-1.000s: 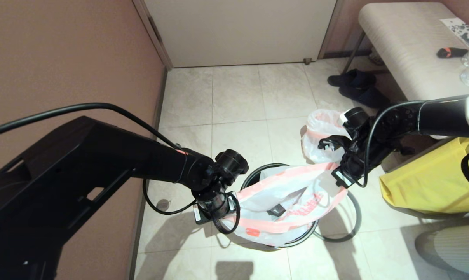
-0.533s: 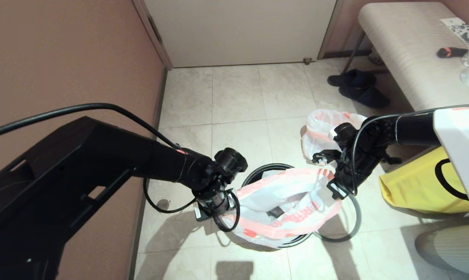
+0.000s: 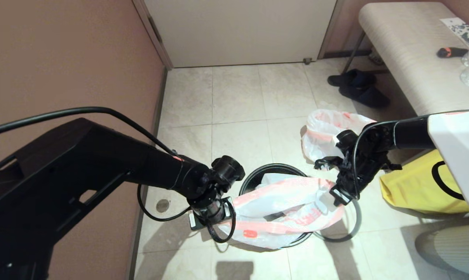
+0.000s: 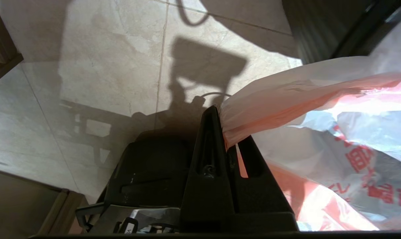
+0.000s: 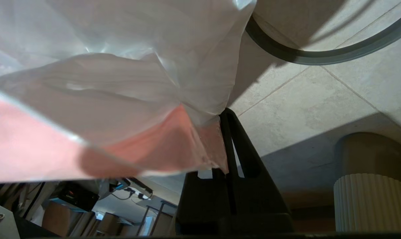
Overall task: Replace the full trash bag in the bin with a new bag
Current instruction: Put the new garbage bag on the trash can
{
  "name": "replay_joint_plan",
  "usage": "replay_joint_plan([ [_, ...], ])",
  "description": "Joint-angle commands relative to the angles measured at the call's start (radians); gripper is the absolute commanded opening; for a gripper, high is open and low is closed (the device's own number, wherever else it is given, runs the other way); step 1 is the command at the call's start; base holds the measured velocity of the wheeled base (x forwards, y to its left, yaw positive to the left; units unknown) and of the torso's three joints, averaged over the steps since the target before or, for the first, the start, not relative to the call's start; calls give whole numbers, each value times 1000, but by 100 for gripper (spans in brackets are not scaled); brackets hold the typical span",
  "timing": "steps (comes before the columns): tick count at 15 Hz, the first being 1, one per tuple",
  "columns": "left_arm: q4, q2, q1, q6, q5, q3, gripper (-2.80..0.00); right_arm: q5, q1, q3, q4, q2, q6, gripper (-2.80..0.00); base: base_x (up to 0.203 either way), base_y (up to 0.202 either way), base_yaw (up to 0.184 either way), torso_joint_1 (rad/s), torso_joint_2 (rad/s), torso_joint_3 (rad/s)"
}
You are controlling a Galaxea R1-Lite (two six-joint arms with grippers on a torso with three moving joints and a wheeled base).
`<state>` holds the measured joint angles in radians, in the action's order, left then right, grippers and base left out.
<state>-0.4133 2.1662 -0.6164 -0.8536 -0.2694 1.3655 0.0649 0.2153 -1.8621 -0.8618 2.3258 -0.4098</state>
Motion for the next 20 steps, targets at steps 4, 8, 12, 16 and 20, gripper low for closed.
replay_joint_plan([
  [4, 113, 20, 15, -7, -2, -111, -280, 11, 1, -15, 0, 82, -7, -280, 0, 0, 0, 0, 0, 0],
  [8, 141, 55, 12, -8, 1, -150, -280, 12, 7, -16, 0, 109, -11, -280, 0, 0, 0, 0, 0, 0],
  [12, 197, 91, 56, -2, -4, -138, -280, 91, 1, -23, 88, 138, -5, -280, 0, 0, 0, 0, 0, 0],
  [16, 203, 104, 119, 23, -6, -53, -280, 198, -22, -23, 192, 137, 17, -280, 0, 0, 0, 0, 0, 0],
  [20, 198, 124, 97, 39, -7, -52, -280, 200, -36, -2, 179, 112, 1, -280, 0, 0, 0, 0, 0, 0],
])
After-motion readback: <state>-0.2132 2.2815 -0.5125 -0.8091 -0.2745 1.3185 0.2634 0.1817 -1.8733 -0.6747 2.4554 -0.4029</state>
